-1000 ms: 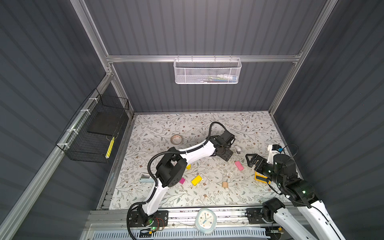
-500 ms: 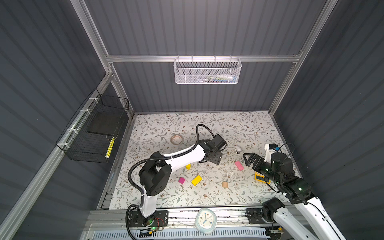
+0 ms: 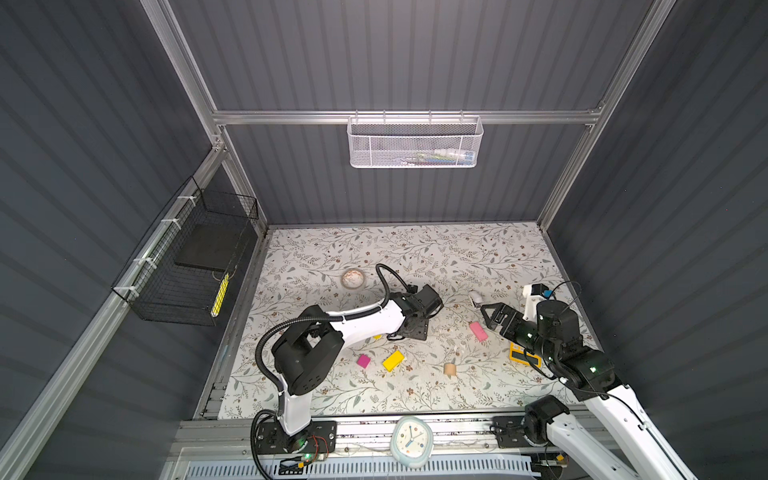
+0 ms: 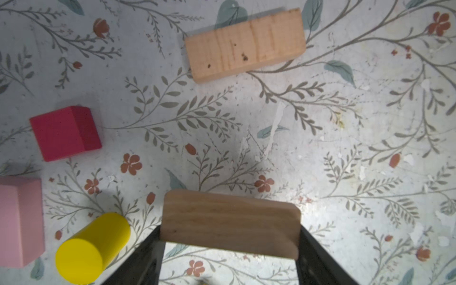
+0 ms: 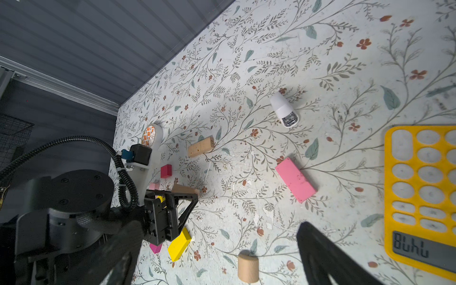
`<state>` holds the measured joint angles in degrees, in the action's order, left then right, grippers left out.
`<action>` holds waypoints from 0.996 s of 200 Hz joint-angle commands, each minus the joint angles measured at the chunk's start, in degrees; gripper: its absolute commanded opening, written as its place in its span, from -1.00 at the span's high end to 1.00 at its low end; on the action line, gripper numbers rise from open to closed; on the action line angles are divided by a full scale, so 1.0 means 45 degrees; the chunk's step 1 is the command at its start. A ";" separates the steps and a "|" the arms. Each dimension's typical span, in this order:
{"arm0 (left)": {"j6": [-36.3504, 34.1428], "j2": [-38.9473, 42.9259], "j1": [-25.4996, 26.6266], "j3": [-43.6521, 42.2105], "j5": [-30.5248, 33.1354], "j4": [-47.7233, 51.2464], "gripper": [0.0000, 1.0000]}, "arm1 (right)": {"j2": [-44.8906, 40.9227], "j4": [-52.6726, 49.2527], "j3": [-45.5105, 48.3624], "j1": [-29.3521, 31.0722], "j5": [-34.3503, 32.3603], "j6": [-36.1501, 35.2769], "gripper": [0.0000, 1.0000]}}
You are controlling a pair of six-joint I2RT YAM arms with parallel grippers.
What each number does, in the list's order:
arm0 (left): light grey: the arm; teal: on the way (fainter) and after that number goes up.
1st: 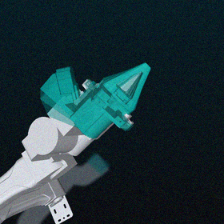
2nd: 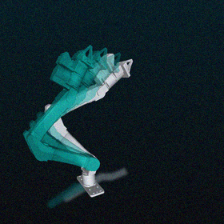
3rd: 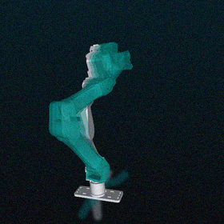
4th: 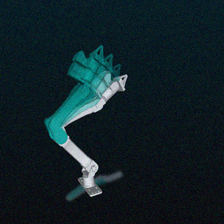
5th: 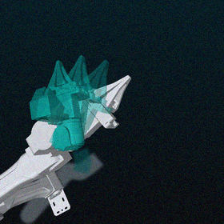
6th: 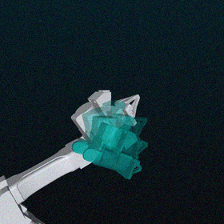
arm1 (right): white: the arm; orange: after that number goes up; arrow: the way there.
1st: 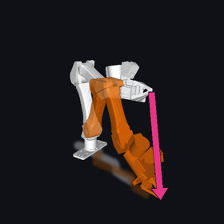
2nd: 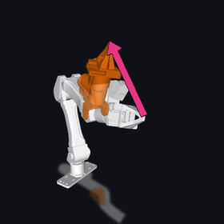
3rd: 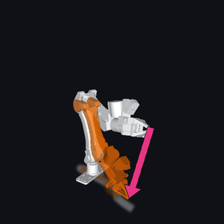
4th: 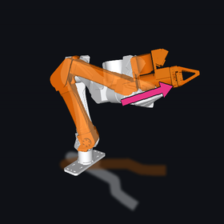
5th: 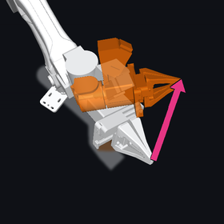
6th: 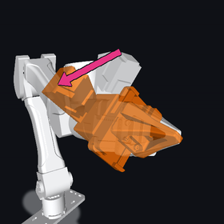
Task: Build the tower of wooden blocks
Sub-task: 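Lift the wooden block with the left gripper and carry it toward the placed block, then align the held block above the first wooden block with the left gripper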
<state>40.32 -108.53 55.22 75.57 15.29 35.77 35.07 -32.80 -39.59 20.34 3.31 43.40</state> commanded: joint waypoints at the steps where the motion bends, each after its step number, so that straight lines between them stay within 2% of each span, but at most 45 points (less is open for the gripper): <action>1: 0.0882 -0.0509 0.0107 -0.0002 0.0123 -0.0283 -0.23 | -0.0117 -0.0034 -0.0146 -0.0028 -0.0084 -0.0115 -0.99; 55: 0.2101 -0.1764 0.0097 0.0633 0.0444 -0.0404 -0.27 | -0.0304 -0.0306 -0.0261 -0.0027 -0.0316 -0.0200 -0.98; 109: 0.3112 -0.2575 0.0102 0.1048 0.0787 -0.0083 -0.39 | -0.0408 -0.0527 -0.0381 -0.0027 -0.0562 -0.0288 -0.98; 156: 0.3606 -0.3195 0.0069 0.2133 0.1171 0.0293 -0.44 | -0.0352 -0.0515 -0.0381 -0.0027 -0.0599 -0.0288 -0.98; 199: 0.3863 -0.3541 -0.0069 0.2348 0.1174 0.0430 -0.45 | -0.0371 -0.0562 -0.0381 -0.0030 -0.0652 -0.0269 -0.99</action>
<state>55.37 -120.88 55.40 86.35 22.13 35.14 33.65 -34.41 -40.01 20.34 1.32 43.03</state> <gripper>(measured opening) 0.769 0.992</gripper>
